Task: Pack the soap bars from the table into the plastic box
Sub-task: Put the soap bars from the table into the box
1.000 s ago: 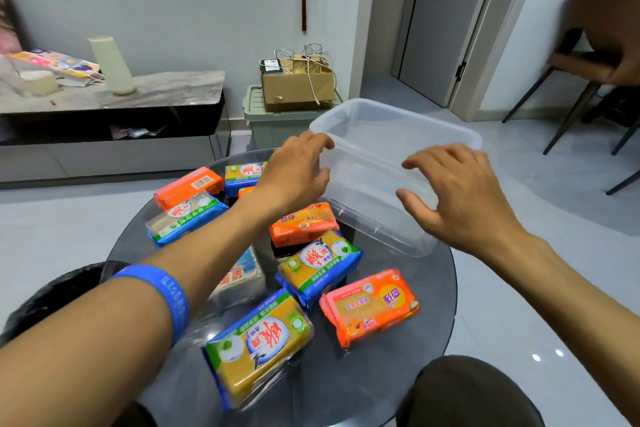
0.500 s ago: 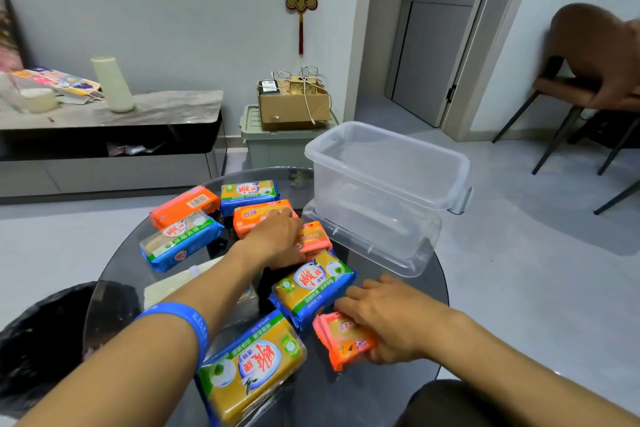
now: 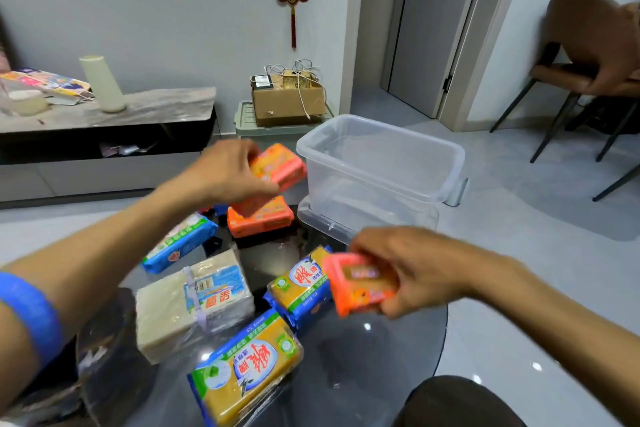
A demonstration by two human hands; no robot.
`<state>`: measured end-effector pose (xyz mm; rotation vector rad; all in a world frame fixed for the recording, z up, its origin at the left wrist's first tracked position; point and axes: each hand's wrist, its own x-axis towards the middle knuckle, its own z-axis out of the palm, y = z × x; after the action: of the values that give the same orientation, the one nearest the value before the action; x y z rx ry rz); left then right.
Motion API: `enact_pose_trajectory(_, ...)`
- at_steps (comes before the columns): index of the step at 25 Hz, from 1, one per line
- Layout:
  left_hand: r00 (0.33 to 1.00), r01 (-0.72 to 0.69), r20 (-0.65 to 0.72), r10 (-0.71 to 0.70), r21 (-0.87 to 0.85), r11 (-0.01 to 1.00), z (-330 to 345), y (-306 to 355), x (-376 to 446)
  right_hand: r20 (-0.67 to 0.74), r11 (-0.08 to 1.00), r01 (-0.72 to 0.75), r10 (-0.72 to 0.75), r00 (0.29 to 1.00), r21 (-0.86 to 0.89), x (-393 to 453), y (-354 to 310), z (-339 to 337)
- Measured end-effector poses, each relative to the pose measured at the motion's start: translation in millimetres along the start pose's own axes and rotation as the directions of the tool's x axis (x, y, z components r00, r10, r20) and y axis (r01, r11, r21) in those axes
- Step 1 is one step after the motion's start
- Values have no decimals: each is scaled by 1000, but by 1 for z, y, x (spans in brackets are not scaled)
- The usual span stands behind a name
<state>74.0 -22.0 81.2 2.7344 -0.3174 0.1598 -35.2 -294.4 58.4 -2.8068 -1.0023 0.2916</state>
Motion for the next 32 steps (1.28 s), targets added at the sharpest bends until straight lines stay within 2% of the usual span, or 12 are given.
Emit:
enact_pose_trajectory(3,994,14,-107,-36,-200,980,-44,30,24,-193,998,-40,31,981,-39,-4,27,-79)
enact_pose_trajectory(5,992,30,-109,-65,-297,954,-50,60,52,-225,988,-135,113,968,-81,6,54,-124)
enact_pose_trajectory(6,993,46,-92,-76,-292,955,-45,76,68,-203,977,-179,153,967,-115,13,68,-137)
enact_pose_trajectory(8,995,88,-19,-95,-247,965,-22,108,100,-118,925,-238,212,970,-297,32,95,-143)
enact_pose_trajectory(10,991,123,74,-110,-212,970,11,135,127,-25,854,-235,253,967,-465,46,116,-130)
enact_pose_trajectory(12,974,154,192,-121,-170,973,48,149,141,32,834,-204,256,966,-512,51,128,-114)
enact_pose_trajectory(15,900,163,415,-138,-26,986,93,157,151,92,822,-149,237,967,-549,56,144,-99)
enact_pose_trajectory(19,787,54,599,-151,177,983,112,158,154,210,819,-113,274,939,-562,67,143,-88)
enact_pose_trajectory(23,616,-93,757,-216,342,935,122,156,149,369,834,-103,346,863,-542,79,137,-64)
enact_pose_trajectory(27,586,-142,779,-223,370,918,130,153,155,411,824,-143,414,812,-548,90,143,-47)
enact_pose_trajectory(30,619,-194,761,-193,386,902,131,153,156,543,903,-214,399,738,-372,93,143,-38)
enact_pose_trajectory(32,599,-258,782,-171,391,884,132,151,154,555,920,-178,356,752,-349,92,141,-39)
